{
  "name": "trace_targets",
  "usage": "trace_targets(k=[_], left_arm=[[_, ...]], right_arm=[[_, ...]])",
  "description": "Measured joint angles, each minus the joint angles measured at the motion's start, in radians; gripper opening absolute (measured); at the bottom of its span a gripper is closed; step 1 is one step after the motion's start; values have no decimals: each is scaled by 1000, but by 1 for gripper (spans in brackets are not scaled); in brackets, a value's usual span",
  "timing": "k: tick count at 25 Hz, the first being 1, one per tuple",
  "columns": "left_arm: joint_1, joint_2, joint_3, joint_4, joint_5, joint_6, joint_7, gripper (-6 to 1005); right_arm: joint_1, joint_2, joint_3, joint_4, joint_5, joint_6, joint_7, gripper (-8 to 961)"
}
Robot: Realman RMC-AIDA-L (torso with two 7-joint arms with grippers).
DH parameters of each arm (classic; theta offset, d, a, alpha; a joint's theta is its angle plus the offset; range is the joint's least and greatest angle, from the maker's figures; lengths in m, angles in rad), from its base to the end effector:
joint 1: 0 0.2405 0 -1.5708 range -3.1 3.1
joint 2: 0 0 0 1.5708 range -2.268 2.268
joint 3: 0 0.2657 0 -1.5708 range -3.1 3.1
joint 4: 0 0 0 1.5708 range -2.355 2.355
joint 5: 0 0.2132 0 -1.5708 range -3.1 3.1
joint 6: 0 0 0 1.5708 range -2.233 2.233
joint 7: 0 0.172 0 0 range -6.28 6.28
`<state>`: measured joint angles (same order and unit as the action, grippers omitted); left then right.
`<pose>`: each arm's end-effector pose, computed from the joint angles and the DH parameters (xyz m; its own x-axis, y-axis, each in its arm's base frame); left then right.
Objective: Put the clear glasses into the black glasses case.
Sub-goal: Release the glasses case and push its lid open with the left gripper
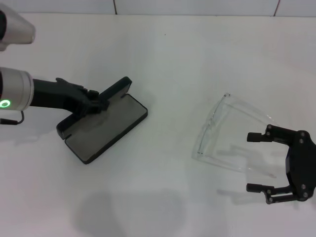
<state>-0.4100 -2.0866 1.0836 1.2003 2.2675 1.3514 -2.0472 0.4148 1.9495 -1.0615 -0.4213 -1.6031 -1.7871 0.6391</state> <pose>-0.2617 0.3670 -0.0046 0.8112 0.5616 0.1632 0.5773 -0.7246 -0.3764 0.2695 0.2722 -0.0238 0.7851 0.2091 -0.5830 0.0818 -0.9680 -0.2371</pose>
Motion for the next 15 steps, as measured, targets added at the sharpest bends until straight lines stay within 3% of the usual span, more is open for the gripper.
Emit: trace_targets(k=[9,15], left_arm=[[-53,-2,10,34,-8,-4,19,234],[-129,0,84,39,8,1,27,108]], right_arm=[[-18,-1,4,4,0,0,-26,873],[-33,3,0,5,0,0,-44,873]])
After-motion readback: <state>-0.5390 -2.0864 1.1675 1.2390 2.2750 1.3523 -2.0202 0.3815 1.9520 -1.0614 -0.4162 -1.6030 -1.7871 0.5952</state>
